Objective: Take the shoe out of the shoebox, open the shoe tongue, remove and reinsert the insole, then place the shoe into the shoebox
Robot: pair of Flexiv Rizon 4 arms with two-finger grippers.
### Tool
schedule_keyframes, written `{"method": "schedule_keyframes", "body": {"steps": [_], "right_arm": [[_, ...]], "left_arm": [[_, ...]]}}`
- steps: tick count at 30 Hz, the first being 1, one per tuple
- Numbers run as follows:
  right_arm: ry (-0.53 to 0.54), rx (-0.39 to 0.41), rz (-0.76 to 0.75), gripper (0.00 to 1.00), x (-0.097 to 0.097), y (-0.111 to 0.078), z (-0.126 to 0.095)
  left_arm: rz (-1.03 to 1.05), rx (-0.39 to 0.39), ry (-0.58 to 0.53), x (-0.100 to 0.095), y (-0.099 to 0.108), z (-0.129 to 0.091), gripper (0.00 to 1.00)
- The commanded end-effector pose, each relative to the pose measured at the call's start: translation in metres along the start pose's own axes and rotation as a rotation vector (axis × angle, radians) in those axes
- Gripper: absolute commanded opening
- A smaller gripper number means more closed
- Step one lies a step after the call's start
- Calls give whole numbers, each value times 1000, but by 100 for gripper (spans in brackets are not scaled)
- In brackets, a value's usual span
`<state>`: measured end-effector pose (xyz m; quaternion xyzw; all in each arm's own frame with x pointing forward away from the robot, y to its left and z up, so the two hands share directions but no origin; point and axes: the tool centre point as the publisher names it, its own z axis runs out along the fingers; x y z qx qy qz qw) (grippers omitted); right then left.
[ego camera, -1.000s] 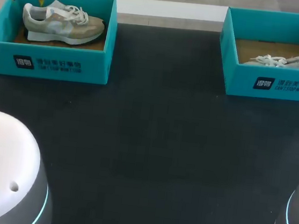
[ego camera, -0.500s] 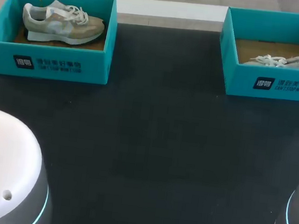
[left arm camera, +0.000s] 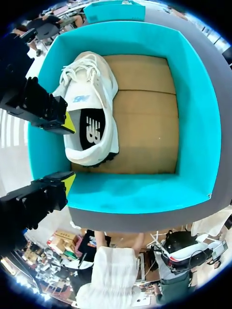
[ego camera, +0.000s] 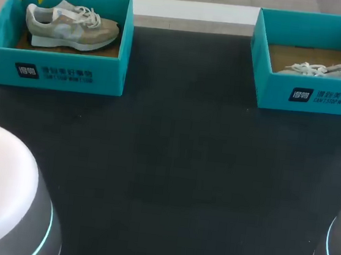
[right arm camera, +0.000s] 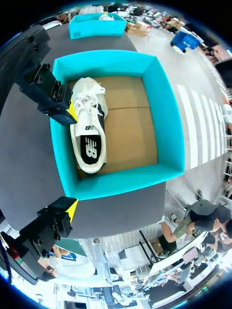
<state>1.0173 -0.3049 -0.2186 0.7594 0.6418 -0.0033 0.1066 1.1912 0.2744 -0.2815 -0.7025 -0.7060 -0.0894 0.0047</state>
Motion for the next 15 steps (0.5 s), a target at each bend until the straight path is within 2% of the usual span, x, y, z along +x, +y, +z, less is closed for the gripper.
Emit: {"method": "schedule_keyframes", "body": {"steps": [1,3,7,15], "right_arm": [[1,-3,1,100,0,-1,0],[1,-3,1,100,0,-1,0],[1,-3,1,100,0,-1,0],[1,-3,1,100,0,-1,0]], "left_arm": [[14,5,-38,5,2,9,36],[22,3,-43,6,1,12,33],[28,10,-50,6,-1,18,39],[35,21,-60,5,-3,23,37]]}}
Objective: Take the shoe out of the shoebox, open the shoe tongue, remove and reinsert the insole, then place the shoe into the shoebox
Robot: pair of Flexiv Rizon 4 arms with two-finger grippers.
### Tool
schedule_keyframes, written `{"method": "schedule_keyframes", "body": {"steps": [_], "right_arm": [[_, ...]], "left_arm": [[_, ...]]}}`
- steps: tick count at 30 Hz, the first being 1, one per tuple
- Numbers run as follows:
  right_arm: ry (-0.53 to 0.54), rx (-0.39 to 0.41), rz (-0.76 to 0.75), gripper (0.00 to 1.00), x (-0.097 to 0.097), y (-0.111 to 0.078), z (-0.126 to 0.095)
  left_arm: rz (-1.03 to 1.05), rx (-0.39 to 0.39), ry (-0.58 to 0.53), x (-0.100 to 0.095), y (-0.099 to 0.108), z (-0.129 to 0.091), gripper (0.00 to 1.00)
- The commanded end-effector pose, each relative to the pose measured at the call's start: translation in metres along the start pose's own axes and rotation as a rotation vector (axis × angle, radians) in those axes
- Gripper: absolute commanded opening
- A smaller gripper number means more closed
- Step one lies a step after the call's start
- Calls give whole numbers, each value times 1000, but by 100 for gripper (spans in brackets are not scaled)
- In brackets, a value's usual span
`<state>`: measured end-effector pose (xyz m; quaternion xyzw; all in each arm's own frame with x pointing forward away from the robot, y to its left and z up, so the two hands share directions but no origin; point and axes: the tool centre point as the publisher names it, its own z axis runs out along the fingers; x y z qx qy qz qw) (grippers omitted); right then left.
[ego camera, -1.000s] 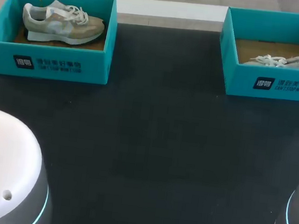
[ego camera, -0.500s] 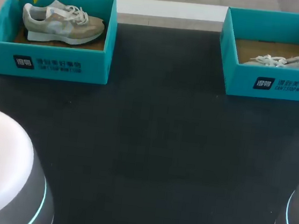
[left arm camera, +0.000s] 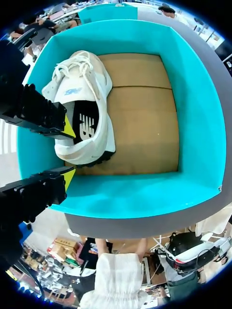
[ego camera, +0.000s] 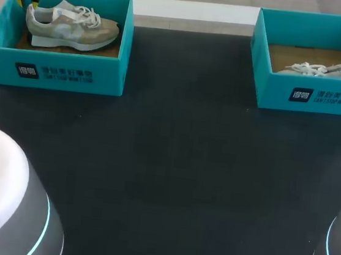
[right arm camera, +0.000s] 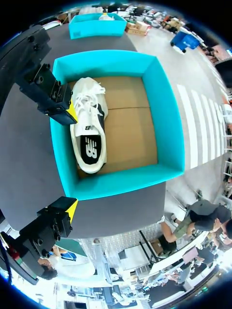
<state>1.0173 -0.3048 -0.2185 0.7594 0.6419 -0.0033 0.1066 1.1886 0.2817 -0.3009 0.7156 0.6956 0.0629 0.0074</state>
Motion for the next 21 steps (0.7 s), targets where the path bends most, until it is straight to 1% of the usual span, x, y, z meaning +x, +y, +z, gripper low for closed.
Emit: {"method": "schedule_keyframes", "body": {"steps": [1,3,6,12,21], "right_arm": [[1,-3,1,100,0,-1,0],[1,-3,1,100,0,-1,0],[1,-3,1,100,0,-1,0],[1,-3,1,100,0,-1,0],[1,-3,1,100,0,-1,0]], "left_arm": [[7,4,-8,0,2,5,37],[14,20,-52,0,3,8,36],[14,4,-12,2,4,14,35],[9,24,-11,5,6,23,35],[3,56,-29,4,6,36,35]]}}
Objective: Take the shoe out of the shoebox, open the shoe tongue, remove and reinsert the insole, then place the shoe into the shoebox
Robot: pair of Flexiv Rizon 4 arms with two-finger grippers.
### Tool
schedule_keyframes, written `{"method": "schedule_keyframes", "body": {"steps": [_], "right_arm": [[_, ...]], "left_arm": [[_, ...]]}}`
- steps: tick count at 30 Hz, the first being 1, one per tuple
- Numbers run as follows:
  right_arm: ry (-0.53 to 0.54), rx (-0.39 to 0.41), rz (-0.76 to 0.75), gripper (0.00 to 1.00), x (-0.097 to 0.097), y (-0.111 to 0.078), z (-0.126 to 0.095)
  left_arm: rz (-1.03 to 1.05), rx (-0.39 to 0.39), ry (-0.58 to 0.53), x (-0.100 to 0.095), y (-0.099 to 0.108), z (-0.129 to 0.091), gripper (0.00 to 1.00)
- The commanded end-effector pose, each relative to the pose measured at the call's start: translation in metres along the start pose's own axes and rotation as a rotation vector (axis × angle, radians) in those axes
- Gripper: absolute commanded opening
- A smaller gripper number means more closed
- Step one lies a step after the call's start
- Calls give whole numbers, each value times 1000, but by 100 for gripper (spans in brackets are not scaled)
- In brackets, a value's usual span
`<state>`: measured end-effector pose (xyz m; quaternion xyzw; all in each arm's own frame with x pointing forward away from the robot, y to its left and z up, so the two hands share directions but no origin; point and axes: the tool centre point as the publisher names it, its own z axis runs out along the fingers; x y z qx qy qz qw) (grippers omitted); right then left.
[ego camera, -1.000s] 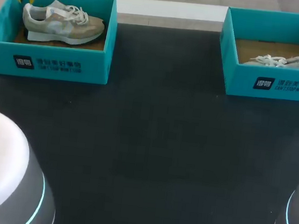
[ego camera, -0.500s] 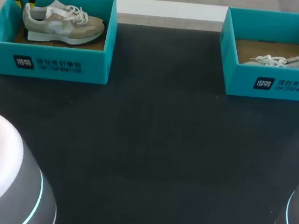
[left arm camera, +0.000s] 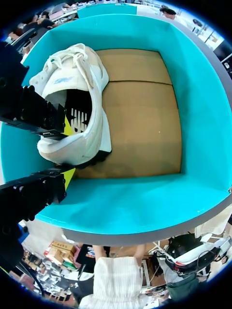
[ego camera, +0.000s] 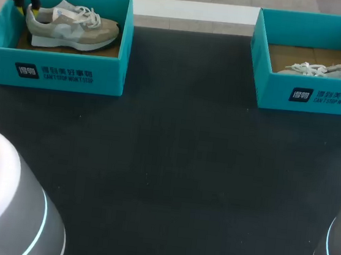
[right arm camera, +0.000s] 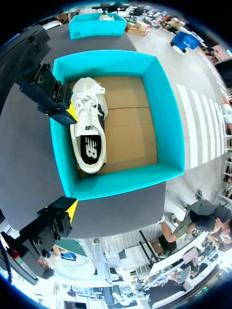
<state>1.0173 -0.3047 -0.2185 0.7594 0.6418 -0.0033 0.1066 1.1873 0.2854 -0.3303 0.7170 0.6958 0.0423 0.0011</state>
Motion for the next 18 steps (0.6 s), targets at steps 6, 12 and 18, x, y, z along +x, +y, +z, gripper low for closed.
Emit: {"method": "schedule_keyframes", "body": {"steps": [6,12,18], "right_arm": [[1,-3,1,100,0,-1,0],[1,-3,1,100,0,-1,0],[1,-3,1,100,0,-1,0]], "left_arm": [[13,34,7,4,14,10,26],[38,43,25,7,10,4,0],[88,46,29,7,1,-19,0]]}}
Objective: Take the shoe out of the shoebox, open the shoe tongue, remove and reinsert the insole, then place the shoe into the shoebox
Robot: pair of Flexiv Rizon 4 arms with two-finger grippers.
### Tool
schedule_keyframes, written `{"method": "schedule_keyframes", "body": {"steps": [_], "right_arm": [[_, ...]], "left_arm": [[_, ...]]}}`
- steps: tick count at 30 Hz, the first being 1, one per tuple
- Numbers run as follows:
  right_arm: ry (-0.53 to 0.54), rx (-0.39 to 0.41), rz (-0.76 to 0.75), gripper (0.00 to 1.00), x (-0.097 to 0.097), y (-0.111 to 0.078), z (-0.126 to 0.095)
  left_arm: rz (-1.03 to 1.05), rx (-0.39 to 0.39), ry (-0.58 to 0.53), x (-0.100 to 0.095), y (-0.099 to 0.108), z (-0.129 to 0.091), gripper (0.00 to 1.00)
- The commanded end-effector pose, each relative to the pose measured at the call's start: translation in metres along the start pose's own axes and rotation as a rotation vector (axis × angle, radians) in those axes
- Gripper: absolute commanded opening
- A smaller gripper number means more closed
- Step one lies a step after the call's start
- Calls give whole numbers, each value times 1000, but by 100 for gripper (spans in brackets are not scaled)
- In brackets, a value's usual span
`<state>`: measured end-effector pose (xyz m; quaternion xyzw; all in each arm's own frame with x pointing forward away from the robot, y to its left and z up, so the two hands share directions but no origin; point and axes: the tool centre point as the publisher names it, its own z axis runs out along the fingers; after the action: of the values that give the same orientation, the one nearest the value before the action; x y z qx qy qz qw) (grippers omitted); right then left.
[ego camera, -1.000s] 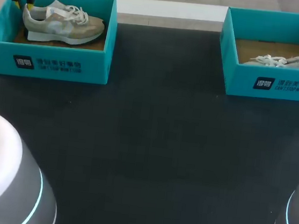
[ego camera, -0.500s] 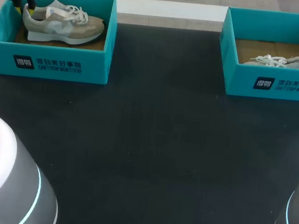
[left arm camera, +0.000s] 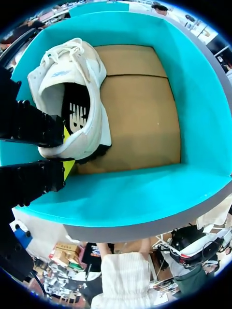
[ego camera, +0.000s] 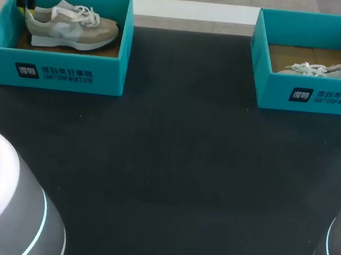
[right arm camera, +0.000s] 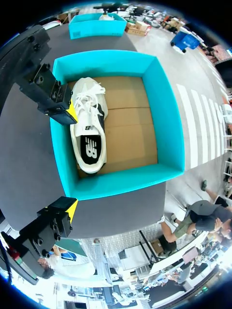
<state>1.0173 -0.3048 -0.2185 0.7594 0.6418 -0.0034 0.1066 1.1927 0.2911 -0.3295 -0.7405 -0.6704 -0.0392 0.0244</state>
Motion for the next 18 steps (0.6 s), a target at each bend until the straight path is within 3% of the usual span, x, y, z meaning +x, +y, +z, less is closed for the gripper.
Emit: {"method": "schedule_keyframes", "body": {"steps": [1,9,18], "right_arm": [[2,-3,1,100,0,-1,0],[2,-3,1,100,0,-1,0],[2,-3,1,100,0,-1,0]], "left_arm": [[21,8,1,3,-5,-22,0],[39,6,41,10,-27,-88,0],[75,-90,89,7,-54,-146,0]]}}
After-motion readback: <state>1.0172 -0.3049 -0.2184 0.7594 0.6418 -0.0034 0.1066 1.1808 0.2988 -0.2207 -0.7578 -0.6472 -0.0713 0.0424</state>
